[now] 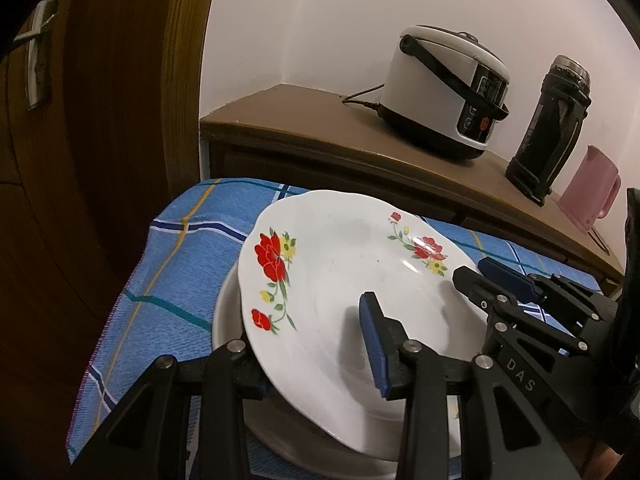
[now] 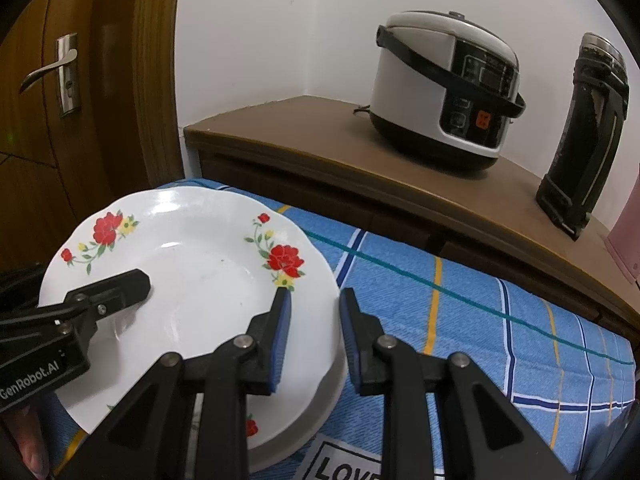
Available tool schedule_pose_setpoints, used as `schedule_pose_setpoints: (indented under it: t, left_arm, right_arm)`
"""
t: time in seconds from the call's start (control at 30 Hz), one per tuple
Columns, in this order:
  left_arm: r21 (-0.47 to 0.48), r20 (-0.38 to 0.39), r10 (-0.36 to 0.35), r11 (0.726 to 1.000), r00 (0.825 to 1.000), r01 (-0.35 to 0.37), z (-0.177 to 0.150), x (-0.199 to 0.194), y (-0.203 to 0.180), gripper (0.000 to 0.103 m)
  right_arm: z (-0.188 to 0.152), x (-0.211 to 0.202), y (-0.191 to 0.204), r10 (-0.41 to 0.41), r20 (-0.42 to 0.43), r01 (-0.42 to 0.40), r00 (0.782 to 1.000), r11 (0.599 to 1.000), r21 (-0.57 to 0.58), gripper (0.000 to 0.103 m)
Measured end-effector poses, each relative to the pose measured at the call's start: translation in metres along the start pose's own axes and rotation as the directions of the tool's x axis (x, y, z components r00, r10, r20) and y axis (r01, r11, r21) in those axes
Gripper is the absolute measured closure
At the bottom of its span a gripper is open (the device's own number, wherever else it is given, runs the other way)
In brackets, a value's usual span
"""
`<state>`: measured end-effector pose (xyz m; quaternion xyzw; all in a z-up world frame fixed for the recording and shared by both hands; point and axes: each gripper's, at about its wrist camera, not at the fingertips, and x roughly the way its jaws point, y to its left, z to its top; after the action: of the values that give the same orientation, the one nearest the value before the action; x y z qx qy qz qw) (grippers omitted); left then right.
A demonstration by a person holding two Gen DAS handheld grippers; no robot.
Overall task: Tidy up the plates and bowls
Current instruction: 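Lower the red-rose plate onto the pink-floral bowl stack with both tools, then open both tools and pull them back from the plate rim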
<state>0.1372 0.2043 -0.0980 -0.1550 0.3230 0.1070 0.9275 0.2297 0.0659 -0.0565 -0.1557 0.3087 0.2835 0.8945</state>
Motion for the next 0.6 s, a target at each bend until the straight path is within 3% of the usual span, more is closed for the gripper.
schedule_pose_setpoints:
  t: [0.13,0.33,0.43,0.5,0.6]
  left_arm:
    - [0.016,0.017,0.026,1.000,1.000,-0.026,0.000,-0.002,-0.002,0.063]
    - [0.065,0.012,0.076,0.995,0.997,-0.077,-0.001,0.000,-0.009,0.048]
    - [0.072,0.022,0.084,0.994,0.996,-0.086,-0.001,-0.001,-0.009,0.046]
    - [0.084,0.037,0.103,0.991,0.994,-0.106,-0.001,-0.005,-0.010,0.046]
    - [0.110,0.055,0.112,0.987,0.992,-0.118,-0.003,-0.009,-0.014,0.037]
  right_arm:
    - [0.000,0.000,0.001,0.000,0.002,0.000,1.000,1.000,-0.006,0.078]
    - [0.000,-0.001,0.000,-0.007,0.005,0.007,1.000,1.000,0.004,0.078]
    - [-0.001,-0.001,-0.002,-0.003,0.006,0.003,1.000,1.000,0.011,0.078]
    - [-0.001,-0.002,-0.002,-0.003,0.008,0.003,1.000,1.000,0.012,0.075]
    - [-0.002,-0.004,-0.002,-0.015,0.017,0.015,1.000,1.000,0.006,0.068]
